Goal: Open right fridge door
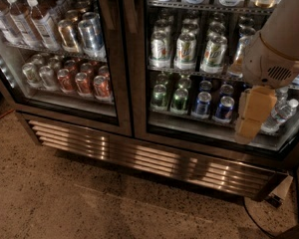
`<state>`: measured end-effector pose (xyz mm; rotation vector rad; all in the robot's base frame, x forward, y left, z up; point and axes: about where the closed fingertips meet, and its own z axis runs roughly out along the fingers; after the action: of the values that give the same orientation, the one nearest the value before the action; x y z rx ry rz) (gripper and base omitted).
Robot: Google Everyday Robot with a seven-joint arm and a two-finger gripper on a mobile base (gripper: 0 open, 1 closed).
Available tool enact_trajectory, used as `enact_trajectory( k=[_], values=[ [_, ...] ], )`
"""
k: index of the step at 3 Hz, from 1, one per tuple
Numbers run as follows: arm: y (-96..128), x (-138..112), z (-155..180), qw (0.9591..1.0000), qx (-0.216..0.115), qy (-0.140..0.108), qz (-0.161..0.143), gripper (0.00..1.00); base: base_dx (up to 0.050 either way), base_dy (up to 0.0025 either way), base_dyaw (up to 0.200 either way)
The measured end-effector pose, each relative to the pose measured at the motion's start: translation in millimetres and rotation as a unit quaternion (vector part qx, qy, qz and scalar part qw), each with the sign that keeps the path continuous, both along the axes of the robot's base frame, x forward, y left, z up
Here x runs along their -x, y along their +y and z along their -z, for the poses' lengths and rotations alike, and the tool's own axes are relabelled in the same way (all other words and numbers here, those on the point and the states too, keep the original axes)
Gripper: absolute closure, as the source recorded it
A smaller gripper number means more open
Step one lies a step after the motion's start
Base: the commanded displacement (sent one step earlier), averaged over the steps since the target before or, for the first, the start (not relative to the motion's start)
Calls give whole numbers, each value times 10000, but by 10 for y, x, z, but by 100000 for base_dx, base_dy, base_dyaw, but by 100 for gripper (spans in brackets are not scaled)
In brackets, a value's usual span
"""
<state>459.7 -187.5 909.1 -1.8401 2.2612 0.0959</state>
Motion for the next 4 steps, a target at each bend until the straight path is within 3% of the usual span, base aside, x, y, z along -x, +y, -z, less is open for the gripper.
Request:
enact_trajectory(
  k=[2, 3, 4],
  values=[
    [607, 100, 163, 9979, 429, -99, -481, 0, 0, 0, 0],
    [607, 100, 163, 9979, 428, -99, -481, 0, 0, 0, 0],
    [611, 95, 191, 9976, -74, -62, -688, 0, 0, 0, 0]
  ],
)
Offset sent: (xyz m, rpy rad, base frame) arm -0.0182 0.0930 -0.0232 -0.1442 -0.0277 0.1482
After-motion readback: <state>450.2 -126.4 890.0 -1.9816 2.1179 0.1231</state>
